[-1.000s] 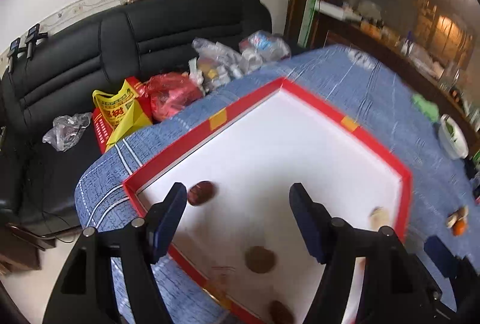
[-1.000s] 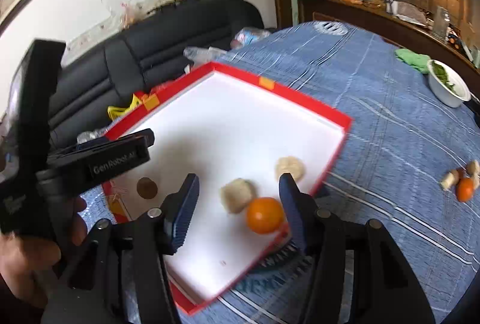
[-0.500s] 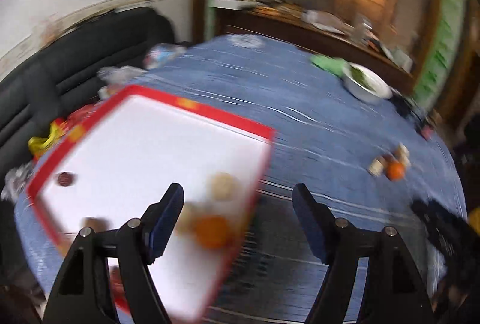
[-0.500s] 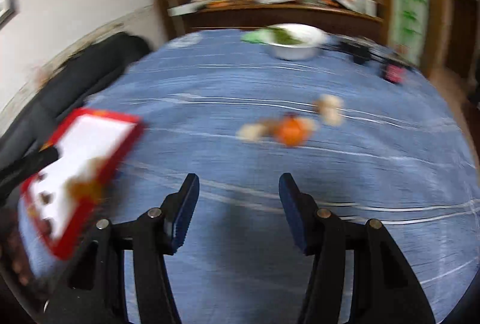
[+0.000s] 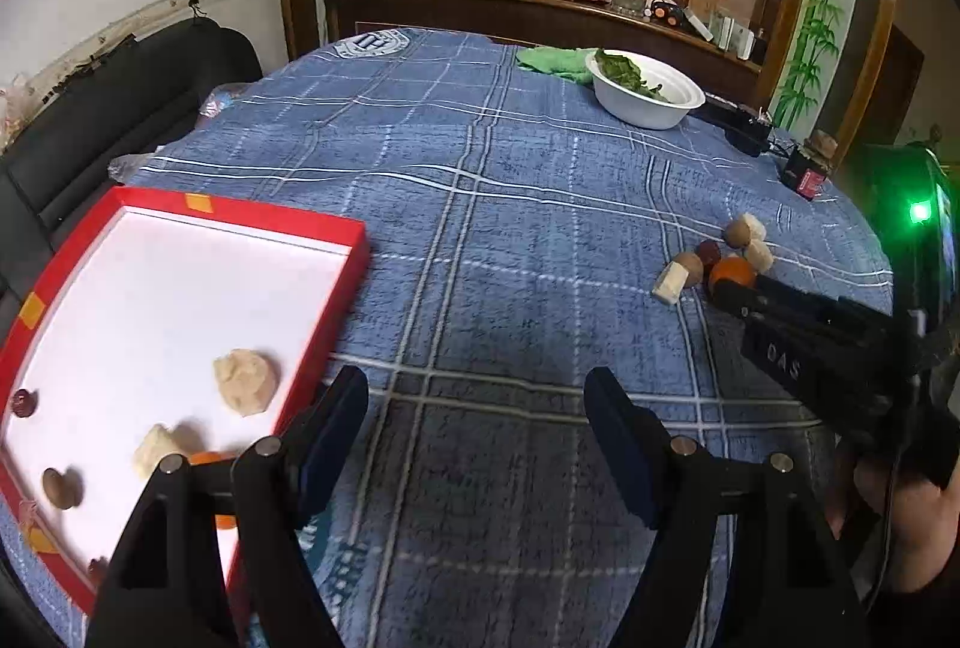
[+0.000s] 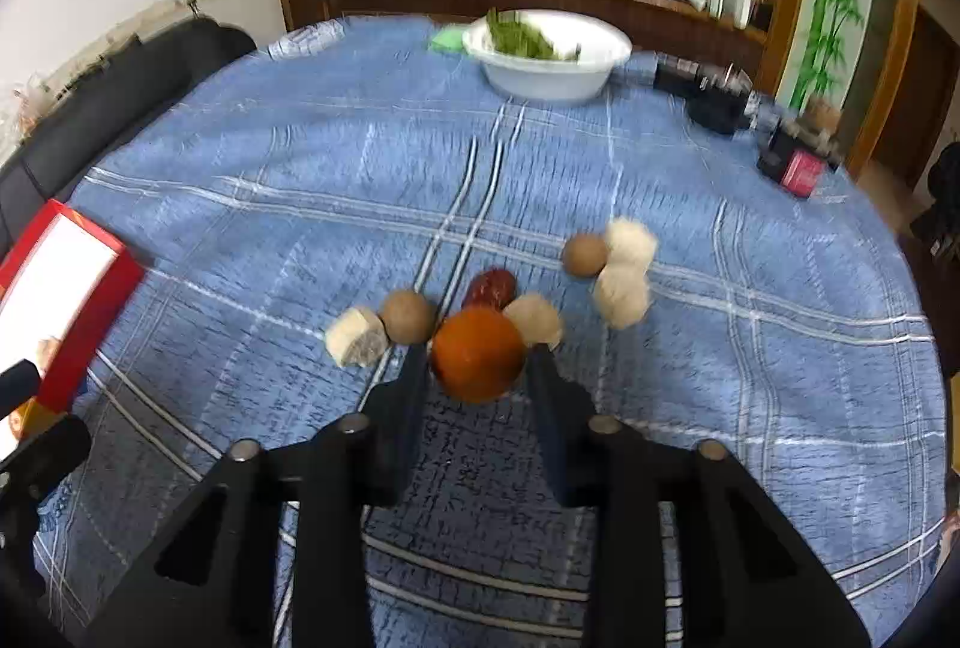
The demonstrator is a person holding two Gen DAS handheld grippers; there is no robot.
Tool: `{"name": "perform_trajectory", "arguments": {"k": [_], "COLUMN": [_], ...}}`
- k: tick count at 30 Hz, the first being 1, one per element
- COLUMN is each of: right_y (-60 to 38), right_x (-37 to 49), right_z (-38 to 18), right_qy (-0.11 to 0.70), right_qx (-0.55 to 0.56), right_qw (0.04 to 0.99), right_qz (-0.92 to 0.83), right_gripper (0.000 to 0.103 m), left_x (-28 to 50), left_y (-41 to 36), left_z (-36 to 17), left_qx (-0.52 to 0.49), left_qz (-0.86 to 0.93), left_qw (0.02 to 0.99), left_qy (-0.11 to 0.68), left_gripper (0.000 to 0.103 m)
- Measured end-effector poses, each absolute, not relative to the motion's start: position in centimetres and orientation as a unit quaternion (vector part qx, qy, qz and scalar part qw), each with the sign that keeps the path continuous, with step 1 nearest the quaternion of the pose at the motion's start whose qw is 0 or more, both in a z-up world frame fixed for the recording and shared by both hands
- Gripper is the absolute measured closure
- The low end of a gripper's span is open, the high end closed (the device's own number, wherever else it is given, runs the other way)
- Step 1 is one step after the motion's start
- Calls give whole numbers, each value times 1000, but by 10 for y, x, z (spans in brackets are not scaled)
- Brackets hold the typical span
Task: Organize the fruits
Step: 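Grasp the second orange with the right tool while the left tool grasps a small white cube, then carry the orange into the tray with the right tool while the left tool releases the cube there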
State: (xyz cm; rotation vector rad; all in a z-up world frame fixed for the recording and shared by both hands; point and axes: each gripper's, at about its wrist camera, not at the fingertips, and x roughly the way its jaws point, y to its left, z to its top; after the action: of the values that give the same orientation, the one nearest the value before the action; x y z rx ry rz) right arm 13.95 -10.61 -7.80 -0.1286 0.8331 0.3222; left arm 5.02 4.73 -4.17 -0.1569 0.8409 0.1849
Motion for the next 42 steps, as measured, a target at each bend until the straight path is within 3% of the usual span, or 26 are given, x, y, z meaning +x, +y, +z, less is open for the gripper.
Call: {"name": "perform_trajectory", "arguments": {"k": [13,16,18,20,32,42], "right_y": [-176,-183,-186,-188,-175,-134], "right_x": [111,114,117,118,114,50], "right_z": [-62,-63,-66,-66,-68,-46], "right_qy": [375,370,375,376,383,364], "right_qx": [54,69,79,82,54,-5], "right_qw": [915,916,912,911,910,914], "right_qz": [137,140,145,151,151,178], "right_gripper": [71,71,71,71,71,71], "left_x": [117,136,147,149,60,-2], "left_y": [-21,-29,-31,-33,-8,36], "left_z": [-57,-64,-72,-74,-47,-31], "left_qx": [-41,-23,-21,-12,-49,-84], "left_qz": [-11,-18,-21,-15,-21,-24], "left_qw": [909,905,898,903,909,917], "left_qy": [416,424,438,430,414,390], "left_gripper": [33,48,63,88,89,89]}}
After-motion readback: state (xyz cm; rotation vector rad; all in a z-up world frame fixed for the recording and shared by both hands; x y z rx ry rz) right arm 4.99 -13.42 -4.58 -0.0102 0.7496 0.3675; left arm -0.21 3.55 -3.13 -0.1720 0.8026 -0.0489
